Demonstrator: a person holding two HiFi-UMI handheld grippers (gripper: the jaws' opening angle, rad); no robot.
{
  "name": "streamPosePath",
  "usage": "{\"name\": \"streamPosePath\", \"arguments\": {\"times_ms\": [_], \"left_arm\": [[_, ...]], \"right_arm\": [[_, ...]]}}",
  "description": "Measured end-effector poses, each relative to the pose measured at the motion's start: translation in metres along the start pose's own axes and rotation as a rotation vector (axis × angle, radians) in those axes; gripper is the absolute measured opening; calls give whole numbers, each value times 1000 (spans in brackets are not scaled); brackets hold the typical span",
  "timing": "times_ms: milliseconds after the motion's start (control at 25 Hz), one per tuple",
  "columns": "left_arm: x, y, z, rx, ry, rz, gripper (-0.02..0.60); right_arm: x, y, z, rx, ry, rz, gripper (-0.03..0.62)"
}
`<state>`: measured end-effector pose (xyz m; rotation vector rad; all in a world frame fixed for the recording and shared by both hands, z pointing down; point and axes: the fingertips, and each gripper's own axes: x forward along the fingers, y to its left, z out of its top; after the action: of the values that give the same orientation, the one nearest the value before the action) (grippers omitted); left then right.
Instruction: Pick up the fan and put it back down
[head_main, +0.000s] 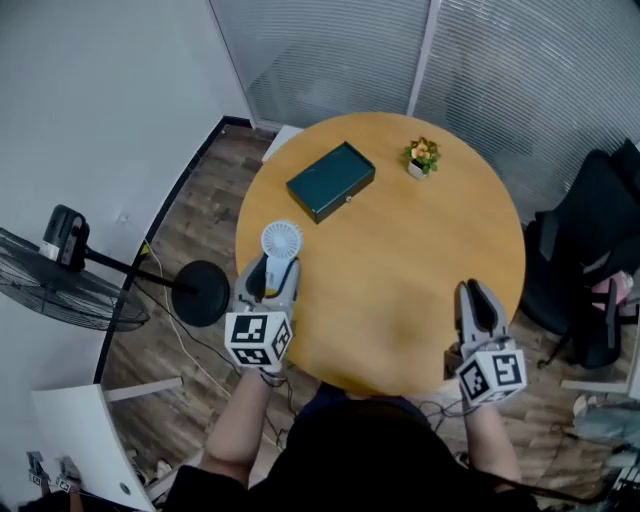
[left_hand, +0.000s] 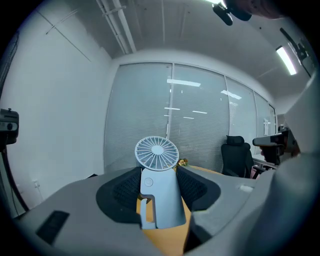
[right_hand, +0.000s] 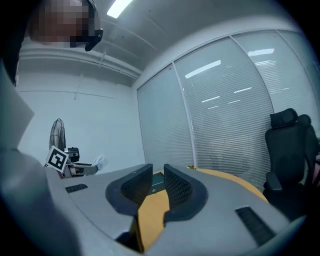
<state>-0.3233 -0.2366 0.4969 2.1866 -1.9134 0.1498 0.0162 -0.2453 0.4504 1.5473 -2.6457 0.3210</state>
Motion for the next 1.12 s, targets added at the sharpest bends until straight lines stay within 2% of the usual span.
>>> {"name": "streamPosePath", "arguments": {"times_ms": [240,400,720,920,1120], "left_arm": [[27,25,-38,-17,68,-67,218],[41,38,-56,-29,102,-87,219],[79,55,-105,-20,209,-52,218],[111,70,-147,-42,272,-31,219],[134,79,-186,-9,339,-22,219]], "right_arm": [[2,19,-13,4,14,-84,72],[1,32,-20,22,17,-100,72],[-3,26,-13,-2,36,-129,71],[-2,13,-24,2,70,-159,69],[1,5,-31,14,91,-179,69]]}}
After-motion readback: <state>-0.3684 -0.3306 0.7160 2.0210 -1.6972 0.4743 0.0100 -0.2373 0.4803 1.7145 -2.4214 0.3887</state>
